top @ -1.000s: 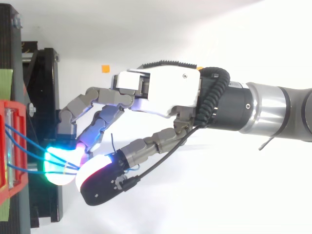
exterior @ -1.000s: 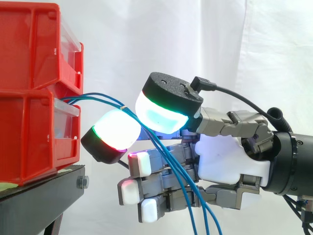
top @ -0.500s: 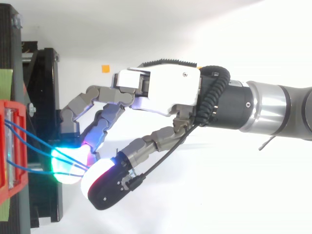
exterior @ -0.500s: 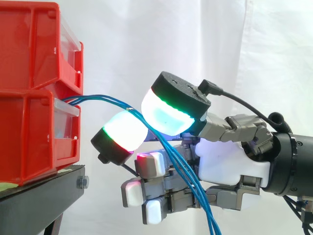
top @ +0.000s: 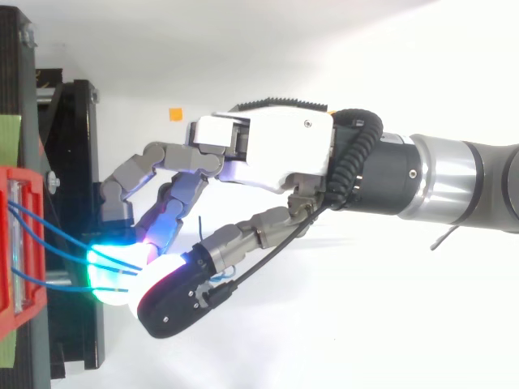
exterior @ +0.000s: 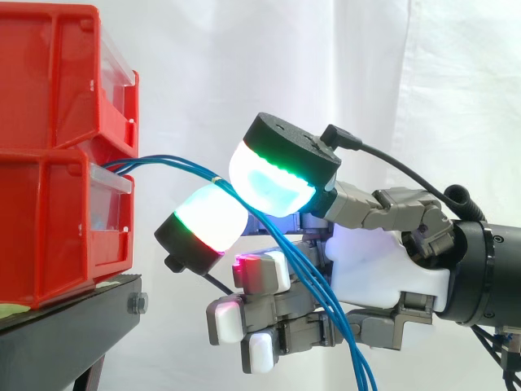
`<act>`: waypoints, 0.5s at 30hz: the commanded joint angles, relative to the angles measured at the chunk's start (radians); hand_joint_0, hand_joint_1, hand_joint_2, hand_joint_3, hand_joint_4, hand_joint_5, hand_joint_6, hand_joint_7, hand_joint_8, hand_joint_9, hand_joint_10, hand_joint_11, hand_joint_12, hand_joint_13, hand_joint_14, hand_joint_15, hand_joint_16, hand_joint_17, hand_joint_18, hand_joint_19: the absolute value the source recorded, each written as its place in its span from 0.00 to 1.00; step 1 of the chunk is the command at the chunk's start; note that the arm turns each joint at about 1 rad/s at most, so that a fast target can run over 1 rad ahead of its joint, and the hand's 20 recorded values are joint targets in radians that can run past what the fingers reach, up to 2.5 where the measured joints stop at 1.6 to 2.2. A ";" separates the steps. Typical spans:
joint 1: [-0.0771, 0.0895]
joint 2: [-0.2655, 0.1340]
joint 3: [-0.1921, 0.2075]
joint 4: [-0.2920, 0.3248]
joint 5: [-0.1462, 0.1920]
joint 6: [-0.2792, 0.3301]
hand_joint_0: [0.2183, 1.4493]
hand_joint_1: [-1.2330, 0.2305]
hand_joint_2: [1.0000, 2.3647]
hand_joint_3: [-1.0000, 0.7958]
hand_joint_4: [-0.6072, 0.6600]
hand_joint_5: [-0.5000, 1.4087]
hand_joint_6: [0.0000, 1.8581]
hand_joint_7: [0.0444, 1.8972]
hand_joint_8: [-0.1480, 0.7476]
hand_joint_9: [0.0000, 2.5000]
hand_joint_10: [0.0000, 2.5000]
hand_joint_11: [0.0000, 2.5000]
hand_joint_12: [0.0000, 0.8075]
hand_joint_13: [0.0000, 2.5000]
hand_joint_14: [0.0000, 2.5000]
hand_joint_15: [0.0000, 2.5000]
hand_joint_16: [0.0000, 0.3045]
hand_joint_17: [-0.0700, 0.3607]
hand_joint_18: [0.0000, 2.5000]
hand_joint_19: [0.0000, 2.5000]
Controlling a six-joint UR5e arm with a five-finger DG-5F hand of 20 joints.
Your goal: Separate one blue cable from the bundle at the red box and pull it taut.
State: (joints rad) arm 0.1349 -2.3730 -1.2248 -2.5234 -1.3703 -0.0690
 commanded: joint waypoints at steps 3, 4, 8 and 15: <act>-0.003 0.000 -0.001 -0.002 -0.001 0.000 0.30 0.41 0.01 0.41 0.51 0.20 0.48 0.50 0.49 0.48 0.01 0.39 0.42 0.38 0.01 0.27 0.17 0.44 0.32 0.33; -0.004 0.000 -0.001 -0.006 -0.001 0.000 0.29 0.39 0.01 0.42 0.51 0.20 0.48 0.50 0.49 0.48 0.01 0.39 0.43 0.38 0.01 0.27 0.17 0.44 0.32 0.33; -0.012 0.002 0.001 -0.029 -0.009 0.000 0.30 0.32 0.01 0.45 0.52 0.20 0.49 0.50 0.48 0.47 0.01 0.39 0.43 0.38 0.01 0.27 0.17 0.44 0.33 0.33; -0.024 0.002 0.001 -0.037 -0.032 -0.003 0.32 0.28 0.01 0.43 0.51 0.19 0.49 0.51 0.46 0.46 0.01 0.40 0.40 0.38 0.01 0.27 0.16 0.41 0.32 0.33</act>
State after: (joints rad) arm 0.1165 -2.3720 -1.2244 -2.5577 -1.3926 -0.0707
